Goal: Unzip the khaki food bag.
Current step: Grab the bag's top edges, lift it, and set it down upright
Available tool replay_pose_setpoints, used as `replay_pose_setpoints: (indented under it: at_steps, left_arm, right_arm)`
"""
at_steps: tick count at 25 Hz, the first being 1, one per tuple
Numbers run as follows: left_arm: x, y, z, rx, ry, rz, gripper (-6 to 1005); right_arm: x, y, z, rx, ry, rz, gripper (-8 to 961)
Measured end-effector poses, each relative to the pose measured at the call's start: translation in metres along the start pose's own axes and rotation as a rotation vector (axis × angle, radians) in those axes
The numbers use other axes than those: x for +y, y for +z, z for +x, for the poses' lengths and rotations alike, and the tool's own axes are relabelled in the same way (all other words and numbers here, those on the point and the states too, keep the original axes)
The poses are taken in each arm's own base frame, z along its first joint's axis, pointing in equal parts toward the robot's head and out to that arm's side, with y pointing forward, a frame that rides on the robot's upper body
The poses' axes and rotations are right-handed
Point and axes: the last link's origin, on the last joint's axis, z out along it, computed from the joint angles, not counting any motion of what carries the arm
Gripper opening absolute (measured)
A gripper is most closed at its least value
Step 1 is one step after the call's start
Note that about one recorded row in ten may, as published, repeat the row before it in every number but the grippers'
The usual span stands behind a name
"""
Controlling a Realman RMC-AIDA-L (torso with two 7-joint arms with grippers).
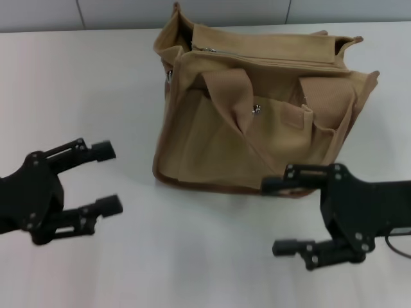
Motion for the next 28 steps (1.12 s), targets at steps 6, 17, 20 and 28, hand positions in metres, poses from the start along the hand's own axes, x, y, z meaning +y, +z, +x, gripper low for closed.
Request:
replay_pose_setpoints:
  at_steps: [6, 17, 20, 28]
  left_arm:
    - [-0.010, 0.014, -0.010, 0.037, -0.001, 0.115, 814]
    - [-0.052, 0.072, -0.017, 0.036, -0.006, 0.248, 799]
    - [-0.059, 0.084, -0.021, 0.037, 0.004, 0.282, 795]
    - [-0.065, 0.093, -0.020, 0.064, 0.064, 0.317, 570]
  right_arm:
    - [-0.003, -0.012, 0.003, -0.057, 0.015, 0.132, 794]
    - [0.001, -0.026, 0.008, -0.088, 0.032, 0.239, 794]
    - [-0.001, -0.028, 0.012, -0.077, 0.041, 0.264, 794]
    - [-0.006, -0.029, 0.020, -0.053, 0.067, 0.329, 793]
